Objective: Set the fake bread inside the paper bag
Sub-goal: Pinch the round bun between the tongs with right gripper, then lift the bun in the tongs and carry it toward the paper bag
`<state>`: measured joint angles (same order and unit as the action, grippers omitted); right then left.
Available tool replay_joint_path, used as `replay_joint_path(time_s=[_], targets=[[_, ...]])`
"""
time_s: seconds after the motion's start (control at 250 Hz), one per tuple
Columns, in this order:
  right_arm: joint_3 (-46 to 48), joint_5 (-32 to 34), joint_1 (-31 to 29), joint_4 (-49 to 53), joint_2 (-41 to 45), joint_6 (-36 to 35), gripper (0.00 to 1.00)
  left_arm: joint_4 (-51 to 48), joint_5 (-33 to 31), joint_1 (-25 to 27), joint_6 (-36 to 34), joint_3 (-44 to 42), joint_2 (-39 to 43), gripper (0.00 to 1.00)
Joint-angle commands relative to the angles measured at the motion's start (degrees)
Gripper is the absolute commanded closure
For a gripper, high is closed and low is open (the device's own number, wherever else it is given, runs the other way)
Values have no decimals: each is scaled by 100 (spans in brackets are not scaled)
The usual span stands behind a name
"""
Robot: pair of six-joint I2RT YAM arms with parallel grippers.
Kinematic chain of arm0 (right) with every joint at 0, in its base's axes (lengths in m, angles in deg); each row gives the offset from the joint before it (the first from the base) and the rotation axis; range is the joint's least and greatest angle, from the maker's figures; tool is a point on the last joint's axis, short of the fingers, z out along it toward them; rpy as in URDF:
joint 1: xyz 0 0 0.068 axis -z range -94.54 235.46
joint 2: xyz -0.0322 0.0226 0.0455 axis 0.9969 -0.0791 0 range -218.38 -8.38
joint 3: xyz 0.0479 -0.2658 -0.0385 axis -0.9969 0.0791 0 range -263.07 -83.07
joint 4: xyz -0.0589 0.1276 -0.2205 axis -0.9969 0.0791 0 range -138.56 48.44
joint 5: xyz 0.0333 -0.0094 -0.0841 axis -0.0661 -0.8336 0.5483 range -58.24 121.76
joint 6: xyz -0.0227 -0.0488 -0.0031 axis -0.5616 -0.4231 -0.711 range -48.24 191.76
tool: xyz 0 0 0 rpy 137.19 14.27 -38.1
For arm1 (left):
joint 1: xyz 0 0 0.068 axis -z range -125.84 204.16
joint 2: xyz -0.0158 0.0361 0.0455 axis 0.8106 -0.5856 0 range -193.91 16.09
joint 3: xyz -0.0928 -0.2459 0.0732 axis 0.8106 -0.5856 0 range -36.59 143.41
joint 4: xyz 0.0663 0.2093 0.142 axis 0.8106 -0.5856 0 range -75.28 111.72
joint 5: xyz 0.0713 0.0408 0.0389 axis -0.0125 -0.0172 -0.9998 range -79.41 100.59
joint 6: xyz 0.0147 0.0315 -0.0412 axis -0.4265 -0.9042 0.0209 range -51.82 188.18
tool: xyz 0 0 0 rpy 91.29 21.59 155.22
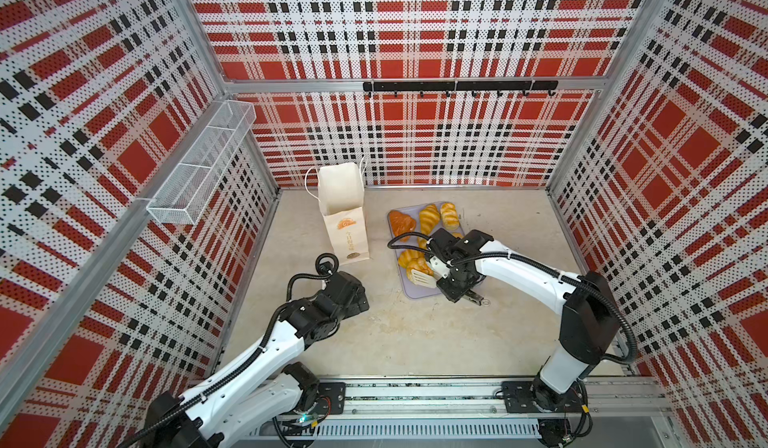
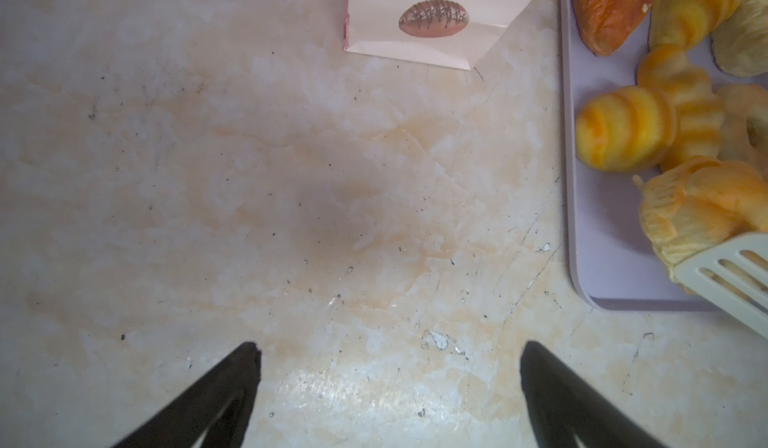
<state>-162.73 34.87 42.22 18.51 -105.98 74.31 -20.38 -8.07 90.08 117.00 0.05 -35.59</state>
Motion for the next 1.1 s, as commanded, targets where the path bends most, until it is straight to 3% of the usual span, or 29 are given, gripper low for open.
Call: replay_joint_path(time_s=[0.0, 0.432, 0.792, 1.096], targets=[[-308, -220, 18, -220, 253, 55, 58, -61, 32, -47, -157, 137, 44, 0], [-1138, -732, -86, -452, -144, 23, 58, 187, 273, -35, -405, 128, 3, 1], [-1552, -959, -283, -544, -358, -13, 57, 988, 815, 184, -1243, 150, 128, 1], [-1853, -990, -338, -467, -279, 29, 57, 816, 758, -75, -1452, 428, 188, 1]])
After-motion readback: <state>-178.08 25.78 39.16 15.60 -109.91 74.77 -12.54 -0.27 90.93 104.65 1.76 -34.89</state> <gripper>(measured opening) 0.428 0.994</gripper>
